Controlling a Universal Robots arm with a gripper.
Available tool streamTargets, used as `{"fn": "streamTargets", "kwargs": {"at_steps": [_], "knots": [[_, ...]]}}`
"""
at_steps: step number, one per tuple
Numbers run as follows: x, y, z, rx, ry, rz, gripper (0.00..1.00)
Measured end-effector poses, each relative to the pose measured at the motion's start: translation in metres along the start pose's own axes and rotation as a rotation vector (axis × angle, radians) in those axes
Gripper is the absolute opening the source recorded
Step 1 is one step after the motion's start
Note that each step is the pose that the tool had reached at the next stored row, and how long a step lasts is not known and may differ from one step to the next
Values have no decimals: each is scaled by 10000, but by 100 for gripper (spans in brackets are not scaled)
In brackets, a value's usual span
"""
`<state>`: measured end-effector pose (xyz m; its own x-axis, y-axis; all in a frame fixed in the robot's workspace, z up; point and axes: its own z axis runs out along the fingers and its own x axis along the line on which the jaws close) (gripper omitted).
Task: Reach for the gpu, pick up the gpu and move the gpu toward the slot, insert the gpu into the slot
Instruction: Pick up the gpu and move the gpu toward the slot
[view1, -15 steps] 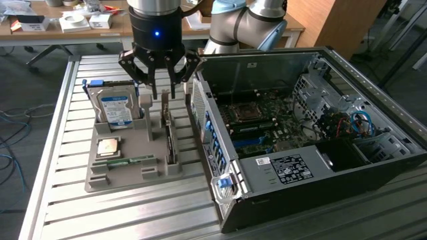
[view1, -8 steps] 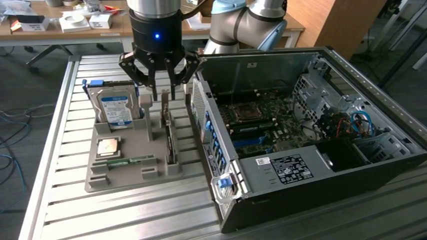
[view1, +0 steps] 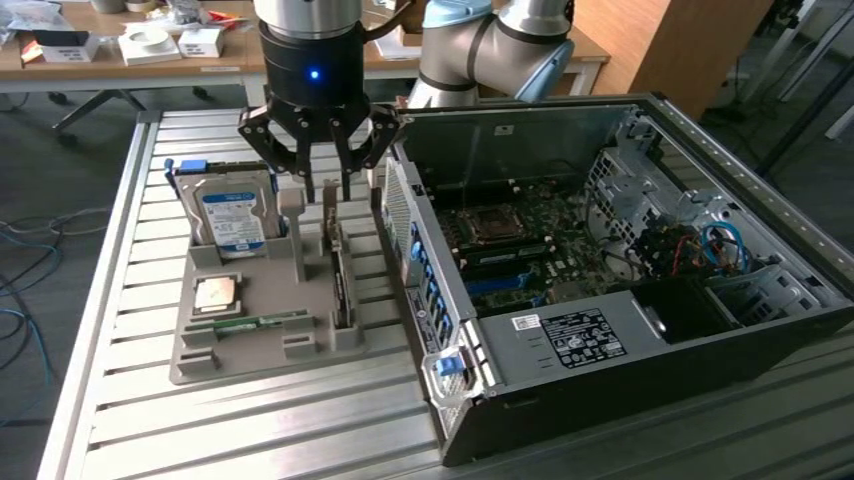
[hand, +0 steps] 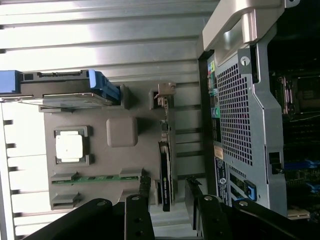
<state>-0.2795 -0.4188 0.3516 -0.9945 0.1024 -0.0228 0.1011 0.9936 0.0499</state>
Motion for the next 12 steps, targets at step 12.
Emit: {"fn": "streamTargets", "kwargs": {"at_steps": [12], "knots": [[1,-1,25,-4,-1,0,42]]}}
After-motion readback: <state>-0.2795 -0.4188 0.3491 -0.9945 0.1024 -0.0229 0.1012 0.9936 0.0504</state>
